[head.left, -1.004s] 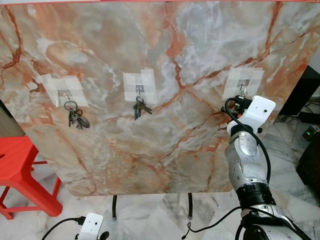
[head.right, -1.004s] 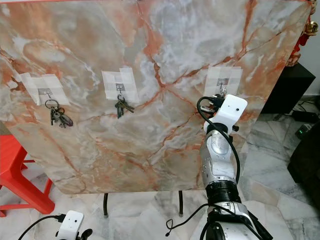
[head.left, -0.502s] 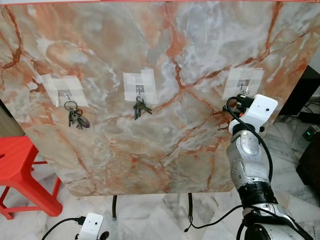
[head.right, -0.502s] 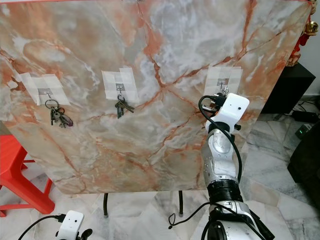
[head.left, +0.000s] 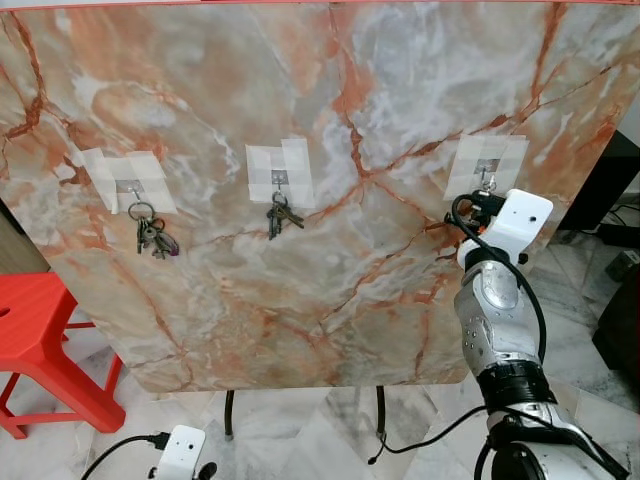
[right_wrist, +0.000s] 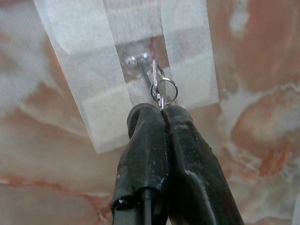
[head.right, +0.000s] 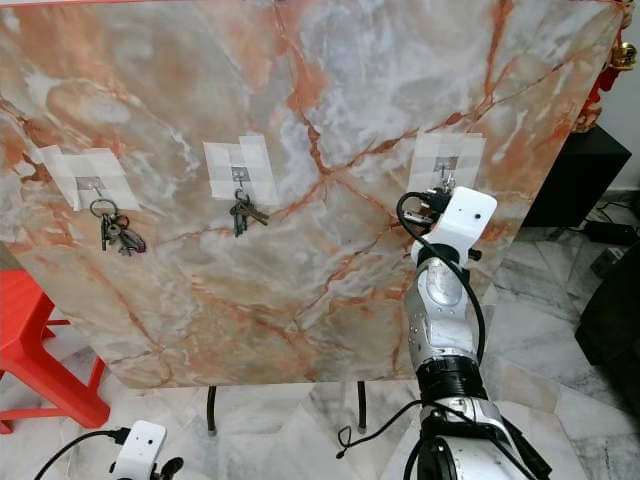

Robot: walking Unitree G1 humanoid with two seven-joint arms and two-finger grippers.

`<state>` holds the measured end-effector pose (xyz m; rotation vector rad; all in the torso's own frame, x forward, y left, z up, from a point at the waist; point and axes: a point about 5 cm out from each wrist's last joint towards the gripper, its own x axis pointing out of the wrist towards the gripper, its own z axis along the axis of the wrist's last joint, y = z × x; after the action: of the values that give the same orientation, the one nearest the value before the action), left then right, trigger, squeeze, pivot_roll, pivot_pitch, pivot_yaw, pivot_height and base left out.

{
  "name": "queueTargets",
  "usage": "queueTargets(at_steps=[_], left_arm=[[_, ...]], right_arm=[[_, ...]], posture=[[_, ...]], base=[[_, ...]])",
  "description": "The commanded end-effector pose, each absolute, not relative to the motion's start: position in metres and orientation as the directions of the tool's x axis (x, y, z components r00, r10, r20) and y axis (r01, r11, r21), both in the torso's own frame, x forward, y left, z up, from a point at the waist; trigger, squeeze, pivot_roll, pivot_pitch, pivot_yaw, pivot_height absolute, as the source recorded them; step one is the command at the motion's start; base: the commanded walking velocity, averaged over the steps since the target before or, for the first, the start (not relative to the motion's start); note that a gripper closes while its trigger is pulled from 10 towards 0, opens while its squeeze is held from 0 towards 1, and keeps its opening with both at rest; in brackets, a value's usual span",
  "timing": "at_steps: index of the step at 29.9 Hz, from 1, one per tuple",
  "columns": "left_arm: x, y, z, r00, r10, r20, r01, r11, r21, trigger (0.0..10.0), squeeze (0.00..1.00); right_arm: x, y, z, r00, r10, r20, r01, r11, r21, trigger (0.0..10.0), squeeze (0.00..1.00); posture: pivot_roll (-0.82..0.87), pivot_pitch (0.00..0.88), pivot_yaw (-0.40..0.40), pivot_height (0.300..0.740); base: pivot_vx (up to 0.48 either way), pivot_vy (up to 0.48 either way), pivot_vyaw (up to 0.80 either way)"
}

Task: Hang keys on a hook

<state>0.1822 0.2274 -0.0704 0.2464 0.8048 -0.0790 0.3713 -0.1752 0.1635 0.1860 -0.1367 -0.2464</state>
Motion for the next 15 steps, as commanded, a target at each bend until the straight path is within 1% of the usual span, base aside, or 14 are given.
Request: queueTargets(at_steps=[1,11,15], left_arm=[[0.1794,0.2305,-0.0712,0.684,0.028,-0.729,0.182,0.961,0.208,10.0,0.0],[0.1803,0.2305,-0.0707,0.686,0.026,-0.727,0.185,0.96,0.208,10.0,0.0],[0.1807,0.2308,-0.0704,0.687,0.025,-0.727,0.186,0.96,0.208,10.0,0.0]], right_arm=[[0.3742,-0.1765,0.1702,0.959,-0.255,0.127,0.226,0.952,0.206,10.0,0.0],[0.3753,-0.1768,0.1706,0.962,-0.244,0.125,0.217,0.956,0.196,10.0,0.0],[0.3738,-0.1776,0.1621,0.963,-0.257,0.084,0.238,0.953,0.186,10.0,0.0]], posture=[[0.03,0.012,0.003,0.74],[0.03,0.012,0.003,0.74],[0.03,0.015,0.005,0.74]], base=[[0.0,0.0,0.0],[0.0,0.0,0.0],[0.0,0.0,0.0]])
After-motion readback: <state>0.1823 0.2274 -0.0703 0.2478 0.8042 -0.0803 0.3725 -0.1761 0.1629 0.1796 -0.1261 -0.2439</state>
